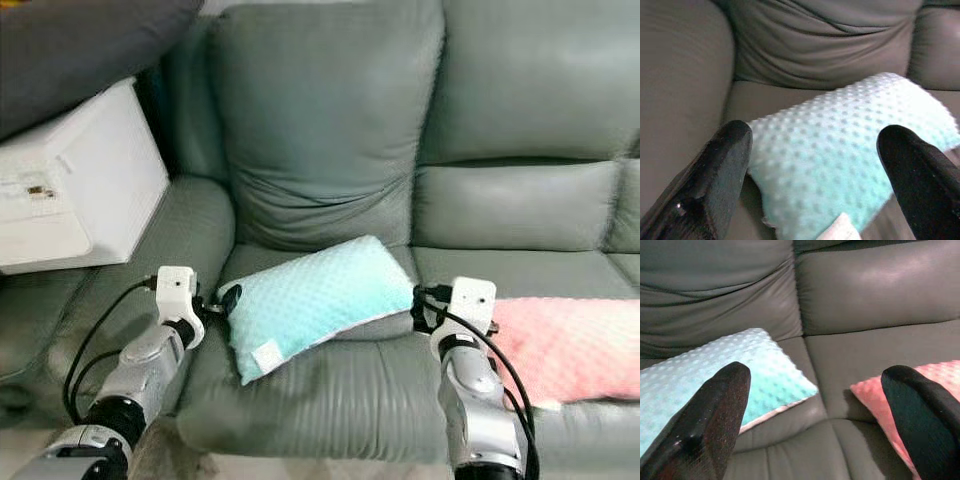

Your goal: Move the pillow to the sofa

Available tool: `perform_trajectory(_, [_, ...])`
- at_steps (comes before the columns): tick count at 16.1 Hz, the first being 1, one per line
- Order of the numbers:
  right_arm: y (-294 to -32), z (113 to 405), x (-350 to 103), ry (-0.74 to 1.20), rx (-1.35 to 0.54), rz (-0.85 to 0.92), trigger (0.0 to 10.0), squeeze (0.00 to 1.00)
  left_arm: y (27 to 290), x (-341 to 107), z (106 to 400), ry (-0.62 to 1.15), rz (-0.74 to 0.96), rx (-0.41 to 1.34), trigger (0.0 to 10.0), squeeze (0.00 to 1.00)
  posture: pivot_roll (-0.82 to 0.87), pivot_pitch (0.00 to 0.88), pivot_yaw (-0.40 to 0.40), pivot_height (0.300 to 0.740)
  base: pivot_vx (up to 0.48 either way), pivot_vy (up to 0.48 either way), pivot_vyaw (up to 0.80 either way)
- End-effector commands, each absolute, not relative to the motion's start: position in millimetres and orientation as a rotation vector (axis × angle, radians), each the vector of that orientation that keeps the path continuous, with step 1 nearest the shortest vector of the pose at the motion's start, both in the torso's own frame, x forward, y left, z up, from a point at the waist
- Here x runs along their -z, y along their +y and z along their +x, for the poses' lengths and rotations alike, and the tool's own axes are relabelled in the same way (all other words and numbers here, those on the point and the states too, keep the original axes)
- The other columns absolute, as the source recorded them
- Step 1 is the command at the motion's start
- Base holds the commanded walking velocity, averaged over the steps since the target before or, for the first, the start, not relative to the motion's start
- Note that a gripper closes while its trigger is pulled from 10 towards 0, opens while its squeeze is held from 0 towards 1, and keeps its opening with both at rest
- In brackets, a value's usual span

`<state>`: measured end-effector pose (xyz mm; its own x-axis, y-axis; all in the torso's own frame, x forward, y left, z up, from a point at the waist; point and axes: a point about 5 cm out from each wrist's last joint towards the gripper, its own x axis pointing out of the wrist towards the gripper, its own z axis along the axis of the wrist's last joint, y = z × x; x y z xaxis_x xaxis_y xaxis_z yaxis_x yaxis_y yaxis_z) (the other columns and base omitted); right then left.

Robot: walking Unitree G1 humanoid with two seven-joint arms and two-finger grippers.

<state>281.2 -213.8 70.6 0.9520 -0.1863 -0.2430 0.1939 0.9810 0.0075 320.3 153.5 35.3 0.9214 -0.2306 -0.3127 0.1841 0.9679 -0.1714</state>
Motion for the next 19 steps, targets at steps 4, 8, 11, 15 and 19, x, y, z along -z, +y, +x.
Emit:
perform_trajectory(4, [-219, 277, -66, 0.263, 0.216, 0.015, 10.0, 0.0, 153, -35, 319, 0.34, -0.14, 0.235, 10.0, 0.0, -0.19, 0.0, 0.073, 0.74, 0.0, 0.0, -0.55])
perform_trajectory(8, [-234, 281, -61, 0.284, 0.254, 0.015, 10.0, 0.0, 156, -41, 317, 0.309, -0.151, 0.257, 10.0, 0.0, -0.16, 0.012, 0.103, 0.74, 0.0, 0.0, 0.0])
perform_trajectory(11, [-244, 285, -60, 0.29, 0.292, 0.023, 10.0, 0.0, 163, -40, 314, 0.309, -0.128, 0.268, 10.0, 0.0, -0.12, 0.075, 0.133, 0.74, 0.0, 0.0, 0.0])
perform_trajectory(15, [-249, 289, -59, 0.271, 0.308, 0.046, 10.0, 0.0, 169, -45, 311, 0.321, -0.106, 0.282, 10.0, 0.0, -0.07, 0.189, 0.179, 0.74, 0.0, 0.0, 0.0])
perform_trajectory(19, [-247, 305, -68, 0.253, 0.275, 0.034, 10.0, 0.0, 162, -51, 312, 0.316, -0.139, 0.325, 10.0, 0.0, -0.05, 0.253, 0.176, 0.74, 0.0, 0.0, 0.0])
